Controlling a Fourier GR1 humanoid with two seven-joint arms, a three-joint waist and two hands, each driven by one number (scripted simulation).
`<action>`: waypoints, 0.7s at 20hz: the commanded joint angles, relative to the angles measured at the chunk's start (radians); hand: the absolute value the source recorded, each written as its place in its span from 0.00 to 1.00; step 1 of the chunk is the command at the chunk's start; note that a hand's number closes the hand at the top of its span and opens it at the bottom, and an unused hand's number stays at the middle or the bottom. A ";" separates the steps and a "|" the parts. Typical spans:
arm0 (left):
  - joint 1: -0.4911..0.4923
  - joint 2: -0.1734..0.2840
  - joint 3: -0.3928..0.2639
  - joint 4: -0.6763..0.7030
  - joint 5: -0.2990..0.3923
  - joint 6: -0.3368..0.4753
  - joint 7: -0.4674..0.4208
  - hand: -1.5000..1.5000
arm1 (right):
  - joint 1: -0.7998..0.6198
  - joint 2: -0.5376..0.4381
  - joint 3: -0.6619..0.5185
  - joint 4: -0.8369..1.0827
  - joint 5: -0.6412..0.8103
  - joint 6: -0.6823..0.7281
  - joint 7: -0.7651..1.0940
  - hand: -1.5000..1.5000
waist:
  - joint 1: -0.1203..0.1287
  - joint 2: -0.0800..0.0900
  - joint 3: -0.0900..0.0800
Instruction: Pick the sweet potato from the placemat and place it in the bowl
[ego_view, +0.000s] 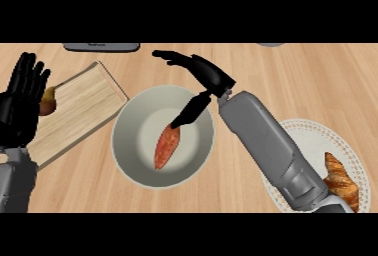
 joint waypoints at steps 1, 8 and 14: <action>0.009 0.006 0.006 -0.010 0.003 -0.004 0.004 0.50 | -0.067 -0.064 -0.144 0.096 -0.064 -0.007 -0.037 0.00 | -0.002 0.002 0.000; -0.024 0.005 0.001 -0.006 0.006 -0.008 0.007 0.50 | -0.163 -0.218 -0.279 0.371 -0.120 0.120 -0.172 0.00 | 0.024 0.016 0.001; -0.034 -0.042 -0.044 -0.009 -0.023 0.017 -0.005 0.50 | -0.189 -0.347 -0.333 0.503 -0.134 0.233 -0.271 0.00 | 0.046 0.029 0.002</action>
